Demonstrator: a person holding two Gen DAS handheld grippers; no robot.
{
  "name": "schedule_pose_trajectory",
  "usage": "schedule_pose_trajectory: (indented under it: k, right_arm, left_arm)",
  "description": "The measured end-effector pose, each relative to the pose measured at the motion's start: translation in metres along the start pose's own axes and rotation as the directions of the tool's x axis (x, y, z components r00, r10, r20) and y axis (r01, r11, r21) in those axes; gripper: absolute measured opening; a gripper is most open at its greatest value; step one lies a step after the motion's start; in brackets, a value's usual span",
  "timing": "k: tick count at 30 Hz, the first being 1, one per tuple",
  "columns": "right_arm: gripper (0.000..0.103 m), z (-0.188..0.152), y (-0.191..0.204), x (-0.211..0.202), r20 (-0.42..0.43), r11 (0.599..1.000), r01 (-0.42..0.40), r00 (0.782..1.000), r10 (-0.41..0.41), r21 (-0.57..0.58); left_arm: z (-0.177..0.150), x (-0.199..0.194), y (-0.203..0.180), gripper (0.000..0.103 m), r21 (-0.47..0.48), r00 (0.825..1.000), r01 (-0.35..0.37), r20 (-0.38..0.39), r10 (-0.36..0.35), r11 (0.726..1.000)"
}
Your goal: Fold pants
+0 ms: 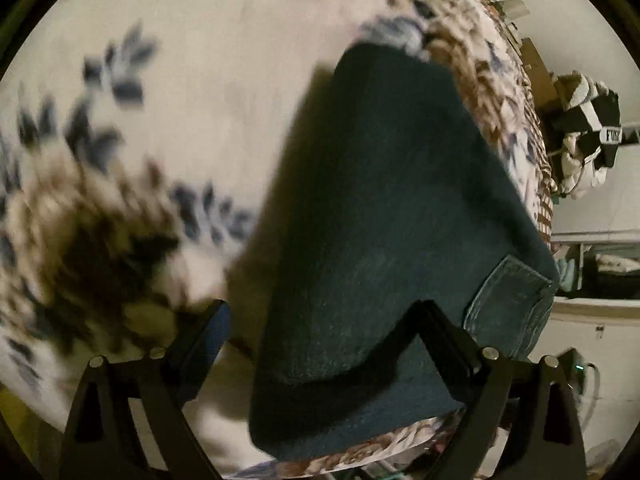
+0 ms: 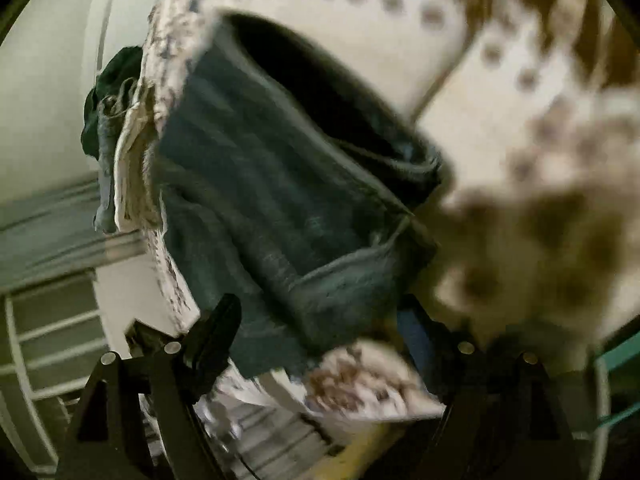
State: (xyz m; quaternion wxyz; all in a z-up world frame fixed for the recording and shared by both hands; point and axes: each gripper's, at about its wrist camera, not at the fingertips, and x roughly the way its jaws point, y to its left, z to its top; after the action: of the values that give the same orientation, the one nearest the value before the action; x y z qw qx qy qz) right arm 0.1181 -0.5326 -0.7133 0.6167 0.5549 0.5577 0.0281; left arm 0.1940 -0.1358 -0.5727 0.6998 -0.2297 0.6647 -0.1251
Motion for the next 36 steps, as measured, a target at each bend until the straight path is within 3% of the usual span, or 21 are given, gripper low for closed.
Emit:
schedule_pose_trajectory:
  k: [3, 9, 15, 20, 24, 27, 29, 31, 33, 36]
  right_arm:
    - [0.087, 0.005, -0.001, 0.021, 0.061, 0.997, -0.074, 0.996, 0.073, 0.012]
    - [0.086, -0.012, 0.020, 0.000, 0.154, 0.980, -0.192, 0.968, 0.198, -0.047]
    - [0.086, 0.004, 0.004, 0.020, 0.193, 0.994, -0.111, 0.975, 0.110, -0.009]
    - [0.086, 0.021, 0.019, 0.014, 0.239, 0.965, -0.262, 0.936, 0.257, -0.009]
    - [0.086, 0.019, 0.029, 0.031, 0.138, 0.978, -0.189, 0.970, 0.199, -0.084]
    - [0.083, 0.018, 0.018, 0.037, 0.095, 0.978, -0.201, 0.974, 0.206, -0.061]
    - [0.076, 0.016, 0.019, 0.037, 0.108, 0.979, -0.196, 0.973, 0.202, -0.059]
    - [0.057, 0.011, 0.022, 0.035, 0.137, 0.983, -0.174, 0.974, 0.181, -0.062]
    - [0.045, 0.006, 0.025, 0.029, 0.156, 0.985, -0.159, 0.973, 0.167, -0.062]
    - [0.036, -0.006, 0.034, 0.016, 0.162, 0.987, -0.137, 0.976, 0.149, -0.085]
  left_arm:
    - [-0.003, 0.005, 0.005, 0.094, -0.035, 0.999, 0.048, 0.005, -0.047, 0.998]
    - [0.000, 0.006, 0.005, 0.094, -0.029, 0.996, 0.084, 0.017, -0.084, 0.996]
    - [0.004, 0.009, 0.001, 0.094, -0.005, 0.997, 0.069, 0.018, -0.069, 0.998]
    - [0.005, 0.009, 0.003, 0.095, -0.011, 0.997, 0.076, 0.020, -0.076, 0.997]
    - [0.006, 0.010, 0.000, 0.095, -0.003, 0.995, 0.095, 0.037, -0.094, 0.996]
    - [0.005, 0.005, -0.007, 0.095, 0.030, 0.980, 0.169, 0.099, -0.172, 0.985]
    - [0.005, 0.005, -0.008, 0.094, 0.031, 0.974, 0.190, 0.118, -0.192, 0.981]
    - [0.004, 0.001, -0.006, 0.083, 0.029, 0.969, 0.201, 0.138, -0.204, 0.979]
    - [0.005, -0.004, -0.002, 0.052, 0.026, 0.969, 0.197, 0.145, -0.198, 0.980]
    - [0.003, -0.017, 0.004, 0.034, 0.005, 0.963, 0.228, 0.145, -0.227, 0.974]
